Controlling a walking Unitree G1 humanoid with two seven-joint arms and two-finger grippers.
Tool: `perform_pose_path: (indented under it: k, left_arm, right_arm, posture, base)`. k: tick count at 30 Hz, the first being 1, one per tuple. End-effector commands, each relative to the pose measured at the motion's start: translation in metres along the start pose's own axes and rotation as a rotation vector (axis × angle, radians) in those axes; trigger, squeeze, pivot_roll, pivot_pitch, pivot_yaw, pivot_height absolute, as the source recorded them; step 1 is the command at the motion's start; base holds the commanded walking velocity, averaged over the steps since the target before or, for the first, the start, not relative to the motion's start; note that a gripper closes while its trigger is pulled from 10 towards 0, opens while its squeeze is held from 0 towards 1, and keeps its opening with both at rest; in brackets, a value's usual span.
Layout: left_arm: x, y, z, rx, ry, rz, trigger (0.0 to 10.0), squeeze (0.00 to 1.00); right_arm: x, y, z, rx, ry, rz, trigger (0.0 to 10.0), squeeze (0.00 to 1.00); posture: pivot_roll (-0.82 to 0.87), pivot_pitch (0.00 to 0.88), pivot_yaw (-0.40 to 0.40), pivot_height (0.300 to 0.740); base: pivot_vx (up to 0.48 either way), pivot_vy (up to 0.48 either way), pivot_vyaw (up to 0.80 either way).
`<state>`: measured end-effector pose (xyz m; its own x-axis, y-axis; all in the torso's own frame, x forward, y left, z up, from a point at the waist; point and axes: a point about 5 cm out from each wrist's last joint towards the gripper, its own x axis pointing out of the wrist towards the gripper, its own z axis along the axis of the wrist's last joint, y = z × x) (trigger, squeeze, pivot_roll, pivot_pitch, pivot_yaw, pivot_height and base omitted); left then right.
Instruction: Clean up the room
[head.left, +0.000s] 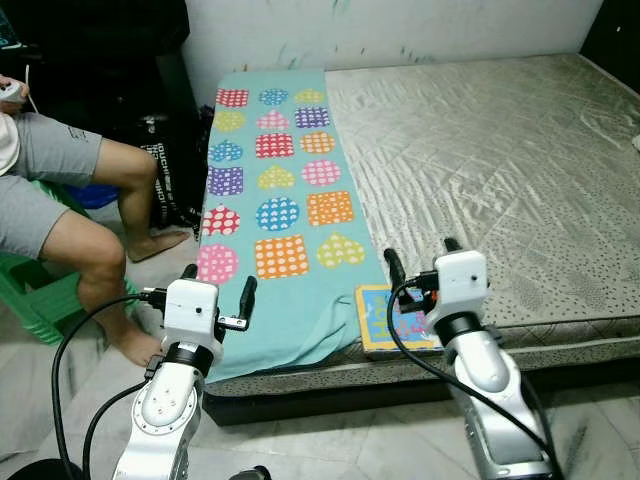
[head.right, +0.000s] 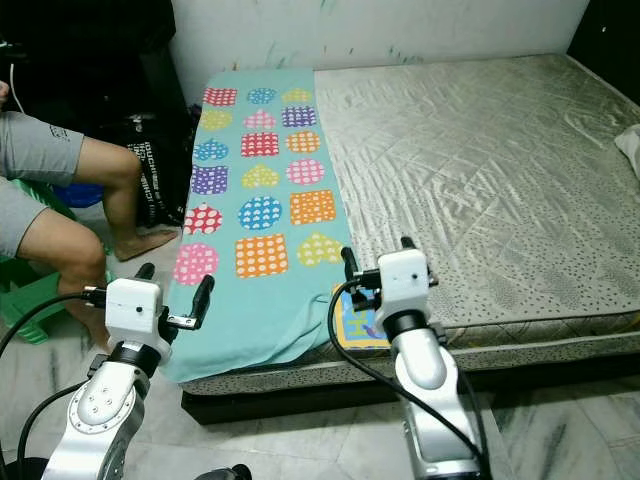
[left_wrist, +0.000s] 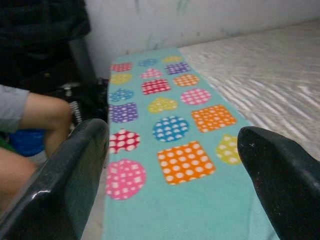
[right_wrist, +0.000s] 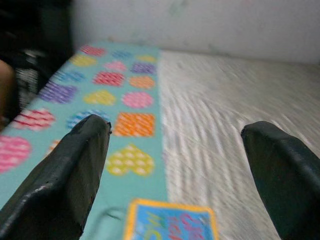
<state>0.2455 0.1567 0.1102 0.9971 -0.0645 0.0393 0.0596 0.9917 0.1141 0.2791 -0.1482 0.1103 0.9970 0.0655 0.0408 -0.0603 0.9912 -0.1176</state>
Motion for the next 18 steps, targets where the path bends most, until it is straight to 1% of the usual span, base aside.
perform_pose_path:
  k: [1, 3, 6, 9, 12, 16, 18]
  left_arm:
    - [-0.001, 0.007, 0.005, 0.006, -0.012, 0.036, 10.0, 0.0]
    - [-0.001, 0.007, 0.006, 0.007, -0.016, 0.032, 10.0, 0.0]
    - [0.0, 0.008, 0.011, 0.017, -0.037, 0.026, 10.0, 0.0]
    - [0.002, 0.008, 0.018, 0.012, -0.051, 0.031, 10.0, 0.0]
    - [0.001, 0.005, 0.019, 0.003, -0.056, 0.023, 10.0, 0.0]
    - [-0.001, -0.001, 0.012, -0.017, -0.037, 0.001, 10.0, 0.0]
    - [-0.001, -0.004, 0.011, -0.032, -0.032, -0.004, 10.0, 0.0]
  right_arm:
    - [0.001, -0.005, 0.001, 0.002, -0.004, -0.017, 10.0, 0.0]
    - [0.004, -0.006, 0.003, -0.008, -0.012, -0.013, 10.0, 0.0]
    - [0.01, -0.009, 0.008, -0.007, -0.029, -0.039, 10.0, 0.0]
    - [0.014, -0.009, 0.014, -0.004, -0.051, -0.058, 10.0, 0.0]
    - [0.013, -0.006, 0.016, -0.009, -0.057, -0.046, 10.0, 0.0]
    - [0.009, 0.002, 0.014, -0.024, -0.052, -0.002, 10.0, 0.0]
    - [0.009, 0.003, 0.014, -0.026, -0.055, 0.006, 10.0, 0.0]
  posture:
    - [0.01, 0.169, 0.012, 0.731]
    - [0.01, 0.171, 0.012, 0.731]
    - [0.01, 0.187, 0.013, 0.731]
    - [0.02, 0.219, 0.026, 0.731]
    - [0.02, 0.217, 0.021, 0.731]
    - [0.01, 0.209, 0.006, 0.731]
    - [0.01, 0.203, 0.003, 0.731]
  base:
    - [0.0, 0.0, 0.0]
    - [0.0, 0.0, 0.0]
    - [0.0, 0.0, 0.0]
    - [0.0, 0.0, 0.0]
    - [0.0, 0.0, 0.0]
    - [0.0, 0.0, 0.0]
    - [0.0, 0.0, 0.0]
